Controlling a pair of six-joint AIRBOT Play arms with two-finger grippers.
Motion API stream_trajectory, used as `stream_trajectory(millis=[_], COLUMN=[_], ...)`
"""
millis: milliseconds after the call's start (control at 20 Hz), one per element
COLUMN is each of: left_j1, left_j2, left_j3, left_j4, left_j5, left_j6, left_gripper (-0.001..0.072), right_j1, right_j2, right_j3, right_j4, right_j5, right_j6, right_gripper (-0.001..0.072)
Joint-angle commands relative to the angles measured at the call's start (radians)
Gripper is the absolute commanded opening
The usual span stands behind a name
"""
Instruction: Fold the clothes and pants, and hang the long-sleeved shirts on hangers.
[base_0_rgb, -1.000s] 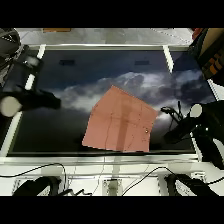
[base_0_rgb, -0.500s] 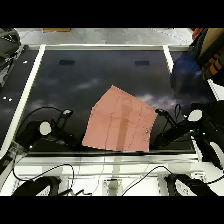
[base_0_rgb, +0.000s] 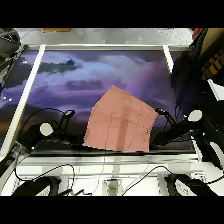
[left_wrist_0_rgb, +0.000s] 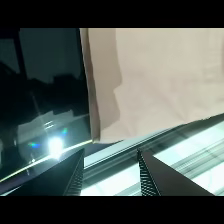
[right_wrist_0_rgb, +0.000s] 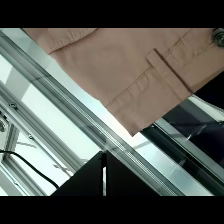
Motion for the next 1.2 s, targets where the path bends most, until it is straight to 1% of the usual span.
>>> stream_trajectory(millis=[0,100,200,300,350,400,450,500,600,650,700,750,800,950,1050,1150], left_j1=[0.001,0.018,0.066,0.137,0.173,0.204,0.227,0.237,0.232,0.229,0.225,0.224,0.222,0.222,0.222,0.222], left_j2=[-0.001,-0.012,-0.045,-0.093,-0.121,-0.15,-0.18,-0.209,-0.259,-0.282,-0.305,-0.323,-0.34,-0.37,-0.377,-0.377], left_j3=[-0.002,-0.001,-0.001,-0.001,-0.001,-0.001,-0.001,-0.001,-0.001,-0.001,-0.001,-0.001,-0.001,-0.001,-0.001,-0.001], left_j4=[-0.019,-0.057,-0.089,-0.097,-0.126,-0.176,-0.232,-0.268,-0.303,-0.324,-0.345,-0.357,-0.371,-0.387,-0.423,-0.459], left_j5=[0.014,0.009,-0.02,-0.08,-0.116,-0.144,-0.155,-0.154,-0.144,-0.145,-0.144,-0.143,-0.143,-0.122,-0.081,-0.063], left_j6=[0.004,0.004,0.008,0.043,0.079,0.131,0.192,0.225,0.281,0.296,0.296,0.296,0.307,0.308,0.308,0.331], left_gripper=[0.0354,0.0354,0.0354,0.0354,0.0355,0.0388,0.0568,0.0658,0.065,0.0645,0.0543,0.0461,0.0434,0.0434,0.0434,0.0426], right_j1=[0.0,0.0,0.0,0.0,0.0,0.0,0.0,0.0,0.0,0.0,0.0,0.0,0.0,-0.001,-0.001,-0.005], right_j2=[0.0,0.0,0.0,0.0,0.0,0.0,0.0,0.0,0.0,0.0,0.0,0.0,0.0,0.0,0.0,0.0], right_j3=[0.0,0.0,0.0,0.0,0.0,0.0,0.0,0.0,0.0,0.0,0.0,0.0,0.0,0.0,-0.003,-0.025], right_j4=[0.002,0.002,0.002,0.001,0.001,0.001,0.001,0.002,0.002,0.001,0.001,0.001,0.0,-0.021,-0.076,-0.13], right_j5=[-0.018,-0.018,-0.017,-0.017,-0.017,-0.019,-0.023,-0.026,-0.028,-0.027,-0.027,-0.028,-0.028,-0.031,-0.034,-0.045], right_j6=[-0.001,-0.001,-0.001,-0.001,-0.001,-0.001,-0.001,-0.001,-0.001,0.0,0.0,0.0,-0.001,-0.001,0.001,0.03], right_gripper=[0.0013,0.0013,0.0013,0.0013,0.0013,0.0013,0.0013,0.0012,0.0013,0.0013,0.0013,0.0013,0.0013,0.0013,0.0012,0.0012])
